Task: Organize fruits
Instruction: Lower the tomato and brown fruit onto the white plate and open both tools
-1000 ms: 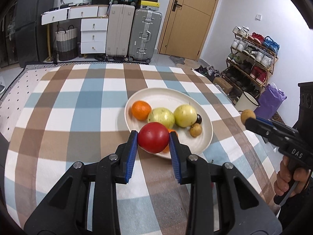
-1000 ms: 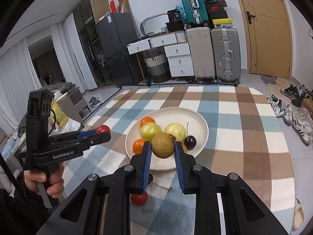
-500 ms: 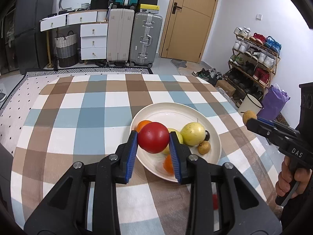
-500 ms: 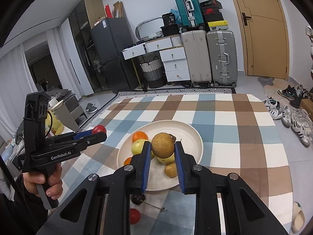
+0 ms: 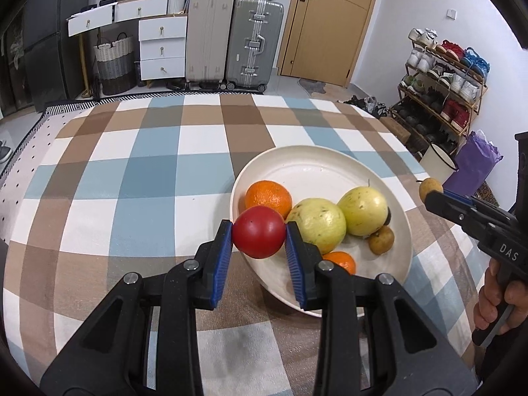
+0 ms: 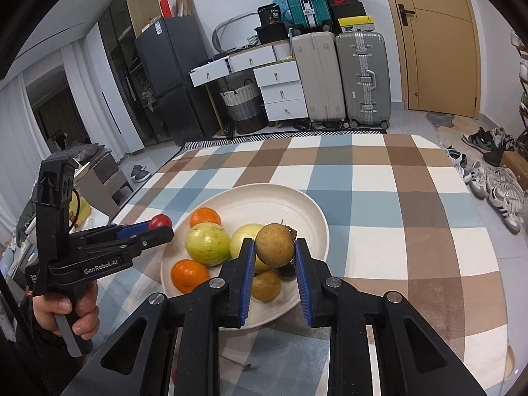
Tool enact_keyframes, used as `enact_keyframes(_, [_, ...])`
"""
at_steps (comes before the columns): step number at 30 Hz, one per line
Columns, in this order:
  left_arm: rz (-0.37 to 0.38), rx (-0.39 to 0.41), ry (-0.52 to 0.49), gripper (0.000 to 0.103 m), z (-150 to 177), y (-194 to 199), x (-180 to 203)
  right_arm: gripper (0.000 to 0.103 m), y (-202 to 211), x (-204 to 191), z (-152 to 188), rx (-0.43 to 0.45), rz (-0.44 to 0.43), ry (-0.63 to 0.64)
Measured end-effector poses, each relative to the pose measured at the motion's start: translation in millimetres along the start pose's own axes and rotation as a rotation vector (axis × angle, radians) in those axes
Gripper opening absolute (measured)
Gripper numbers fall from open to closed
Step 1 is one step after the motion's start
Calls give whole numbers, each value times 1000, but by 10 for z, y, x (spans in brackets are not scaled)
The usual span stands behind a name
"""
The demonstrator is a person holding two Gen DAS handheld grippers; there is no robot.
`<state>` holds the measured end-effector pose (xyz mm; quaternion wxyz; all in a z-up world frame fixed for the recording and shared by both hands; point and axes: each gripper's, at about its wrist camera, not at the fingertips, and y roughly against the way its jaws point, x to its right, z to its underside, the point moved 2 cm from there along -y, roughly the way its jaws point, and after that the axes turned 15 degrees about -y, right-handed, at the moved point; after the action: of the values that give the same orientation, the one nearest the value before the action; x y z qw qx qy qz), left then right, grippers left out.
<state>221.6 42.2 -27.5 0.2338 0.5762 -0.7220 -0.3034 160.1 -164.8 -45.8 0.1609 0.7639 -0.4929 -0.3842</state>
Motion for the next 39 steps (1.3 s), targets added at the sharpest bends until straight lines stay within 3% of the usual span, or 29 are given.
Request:
enact_keyframes(29, [31,-26,-19,29,-24,-261,104,24,-444,180,-63,-8,64,6])
enact_keyframes(39, [33,-34,-16,30,8,-200,144,27,-333,130,-63,-2,55,24])
